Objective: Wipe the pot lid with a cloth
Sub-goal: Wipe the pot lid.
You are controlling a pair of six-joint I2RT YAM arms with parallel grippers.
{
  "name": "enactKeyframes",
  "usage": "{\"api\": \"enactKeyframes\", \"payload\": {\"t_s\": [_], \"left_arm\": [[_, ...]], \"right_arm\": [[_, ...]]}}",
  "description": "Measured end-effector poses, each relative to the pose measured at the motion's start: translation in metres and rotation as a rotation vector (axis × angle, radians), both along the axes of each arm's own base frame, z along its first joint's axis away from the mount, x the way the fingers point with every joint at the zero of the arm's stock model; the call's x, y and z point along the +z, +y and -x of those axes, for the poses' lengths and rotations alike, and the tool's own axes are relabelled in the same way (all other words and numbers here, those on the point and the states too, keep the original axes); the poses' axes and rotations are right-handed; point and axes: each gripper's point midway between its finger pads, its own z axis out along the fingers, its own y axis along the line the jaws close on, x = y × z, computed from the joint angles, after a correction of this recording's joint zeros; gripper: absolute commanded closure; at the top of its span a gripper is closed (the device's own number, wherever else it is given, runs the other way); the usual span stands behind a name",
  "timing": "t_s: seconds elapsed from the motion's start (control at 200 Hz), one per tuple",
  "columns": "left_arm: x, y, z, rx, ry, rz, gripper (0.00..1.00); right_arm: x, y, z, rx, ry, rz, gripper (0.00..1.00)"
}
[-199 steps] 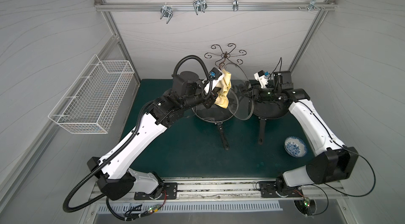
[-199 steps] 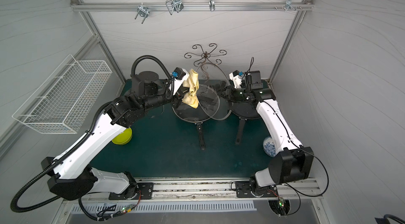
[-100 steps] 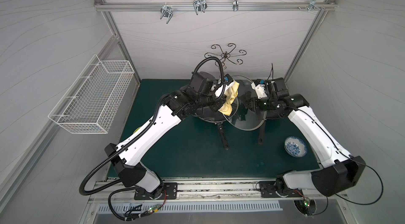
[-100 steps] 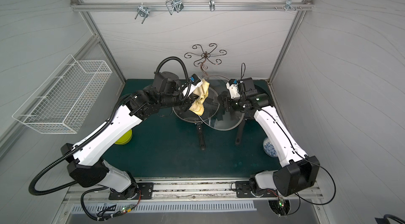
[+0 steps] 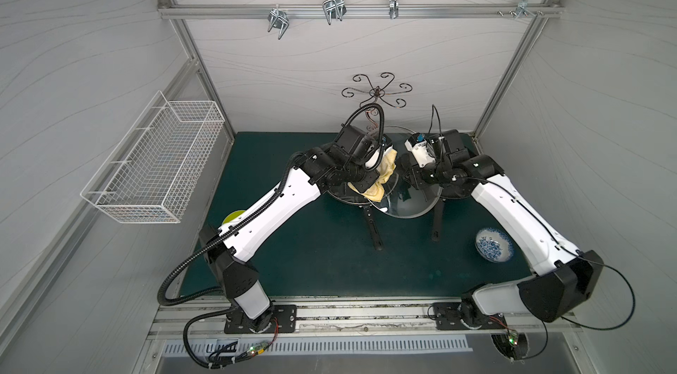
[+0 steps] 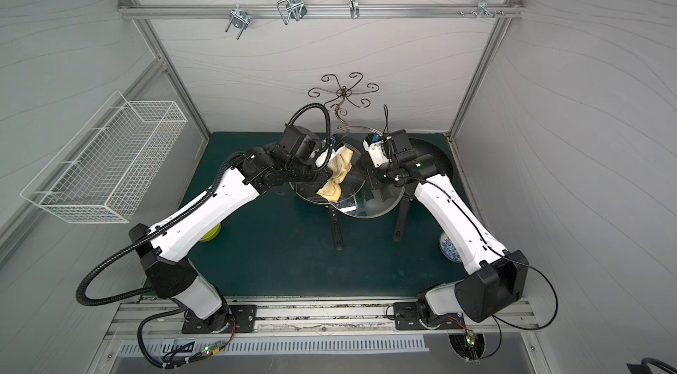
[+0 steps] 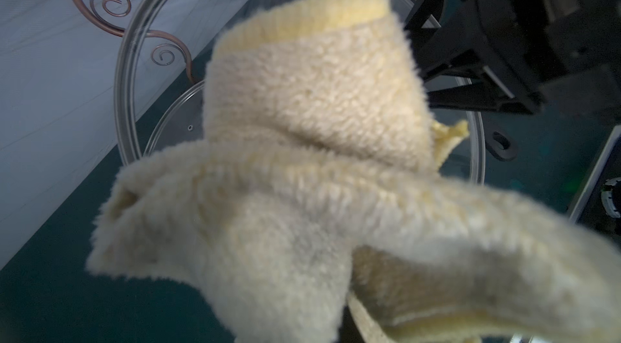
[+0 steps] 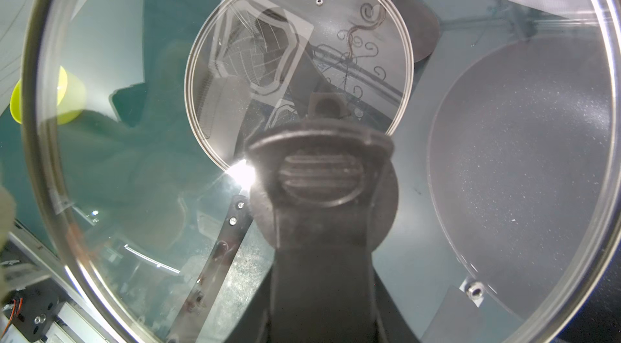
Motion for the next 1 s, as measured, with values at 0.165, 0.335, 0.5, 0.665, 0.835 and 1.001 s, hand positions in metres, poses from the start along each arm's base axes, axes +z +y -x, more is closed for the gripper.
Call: {"api": "enactKeyframes", "payload": {"t_s": [0.165, 0.335, 0.5, 0.665, 0.835, 1.001], "left_arm": [[-0.016, -0.003, -0.004, 0.043, 0.049, -0.009, 1.00], [-0.030, 0.002, -0.011, 0.104, 0.075, -0.057, 1.00], [-0.034, 0.005, -0.013, 0.120, 0.082, -0.109, 1.00], [-0.039, 0.014, -0.015, 0.145, 0.114, -0.124, 1.00], [-0.032, 0.030, -0.033, 0.217, 0.153, -0.068, 1.00], [-0.026, 0.032, -0.049, 0.226, 0.157, -0.062, 1.00]], "right_arm": [[0.000, 0.002, 0.001, 0.014, -0.002, 0.000, 1.00], [0.000, 0.002, 0.001, 0.035, -0.017, 0.017, 1.00], [-0.003, 0.001, 0.001, 0.071, -0.056, 0.035, 1.00], [-0.012, 0.000, 0.012, 0.138, -0.079, 0.065, 1.00], [-0.023, 0.001, 0.033, 0.231, -0.121, 0.100, 1.00], [-0.028, 0.012, 0.050, 0.364, -0.198, 0.187, 1.00]]}}
